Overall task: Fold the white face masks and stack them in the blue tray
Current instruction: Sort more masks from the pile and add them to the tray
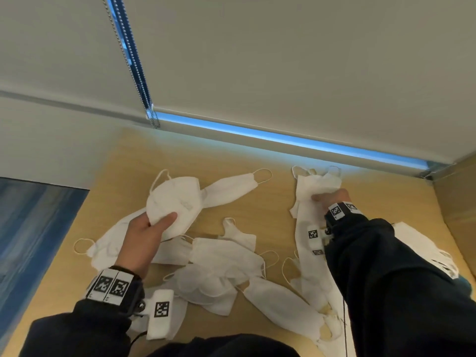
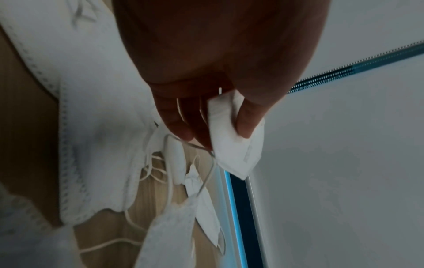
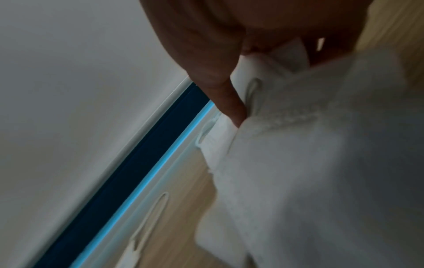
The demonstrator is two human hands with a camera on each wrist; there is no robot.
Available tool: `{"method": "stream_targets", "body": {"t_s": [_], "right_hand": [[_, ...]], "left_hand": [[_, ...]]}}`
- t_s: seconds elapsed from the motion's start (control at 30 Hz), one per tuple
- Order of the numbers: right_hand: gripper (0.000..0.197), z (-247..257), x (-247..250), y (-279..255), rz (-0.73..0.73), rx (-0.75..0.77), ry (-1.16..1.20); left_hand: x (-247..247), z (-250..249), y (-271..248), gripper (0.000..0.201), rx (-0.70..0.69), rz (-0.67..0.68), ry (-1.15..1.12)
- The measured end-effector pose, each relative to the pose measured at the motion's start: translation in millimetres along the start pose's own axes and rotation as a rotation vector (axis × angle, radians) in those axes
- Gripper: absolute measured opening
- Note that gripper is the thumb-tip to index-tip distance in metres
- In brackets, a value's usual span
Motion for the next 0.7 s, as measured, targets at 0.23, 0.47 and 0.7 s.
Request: {"method": "stream_targets", "body": {"t_s": [0.23,0.47,0.7], "right_hand": [[0.019,60.1,2.3,-106.8,0.071,0.562,0.068],[0.029,47.3,-47.9,-197.5,0.496,0.805,-0.227],[0.027,58.5,-32.0,-172.0,0.375,0.563,-0.069]], "left_hand": [[-0.7,-14.7,13.4,0.026,0.182,-0.074,-0.412],[-3.6,-32.2,26.9,0.025,-0.202,-0.14,0.211],[1.2,-38.9,9.1,0.019,-0.102,-0.036,-0.187]]}}
Point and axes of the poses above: each hand's wrist, its own y-axis towards the middle knuckle, its own x-axis out of the back of the hand, z = x × y, the point moved 5 cm from there along y, towards the middle knuckle, and after that the axes turned 10 degrees about -z, right-handed, at the moved point
